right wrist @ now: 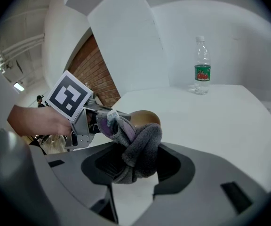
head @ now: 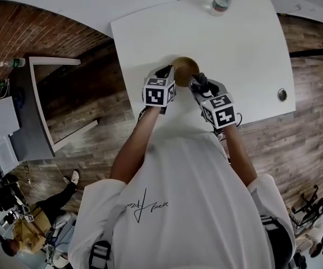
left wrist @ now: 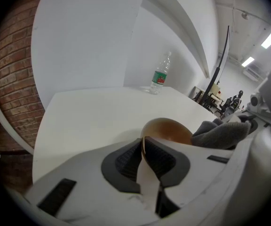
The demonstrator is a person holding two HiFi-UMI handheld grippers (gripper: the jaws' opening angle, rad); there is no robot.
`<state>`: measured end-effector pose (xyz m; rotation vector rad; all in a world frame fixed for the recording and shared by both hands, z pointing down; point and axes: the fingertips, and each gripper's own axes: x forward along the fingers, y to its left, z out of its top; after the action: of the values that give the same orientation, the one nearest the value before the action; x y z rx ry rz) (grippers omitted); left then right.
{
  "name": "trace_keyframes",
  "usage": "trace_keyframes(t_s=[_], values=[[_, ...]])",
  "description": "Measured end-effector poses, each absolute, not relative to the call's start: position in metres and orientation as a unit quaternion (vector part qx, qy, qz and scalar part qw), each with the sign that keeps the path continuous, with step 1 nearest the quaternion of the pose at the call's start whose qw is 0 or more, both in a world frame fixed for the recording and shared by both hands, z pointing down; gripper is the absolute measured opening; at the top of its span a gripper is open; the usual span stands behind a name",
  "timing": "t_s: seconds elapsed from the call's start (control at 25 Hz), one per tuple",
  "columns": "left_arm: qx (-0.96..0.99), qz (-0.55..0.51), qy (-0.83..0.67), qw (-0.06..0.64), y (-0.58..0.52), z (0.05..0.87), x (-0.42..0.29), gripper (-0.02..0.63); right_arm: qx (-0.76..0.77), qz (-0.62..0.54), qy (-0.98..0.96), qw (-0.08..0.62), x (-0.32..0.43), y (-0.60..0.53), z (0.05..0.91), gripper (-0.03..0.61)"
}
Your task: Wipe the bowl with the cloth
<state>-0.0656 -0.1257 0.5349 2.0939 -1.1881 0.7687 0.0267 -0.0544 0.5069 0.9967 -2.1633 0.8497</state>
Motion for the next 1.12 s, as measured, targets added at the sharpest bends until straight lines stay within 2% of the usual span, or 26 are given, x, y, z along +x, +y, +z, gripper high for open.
trace_keyframes(t_s=[1.12], values=[[0.790,0.276,-0.449,0.313,-0.126,0.535,-0.065,0.034,0.386,0.297,-0.812,0.321,0.046,-0.084,0.507,0.181]])
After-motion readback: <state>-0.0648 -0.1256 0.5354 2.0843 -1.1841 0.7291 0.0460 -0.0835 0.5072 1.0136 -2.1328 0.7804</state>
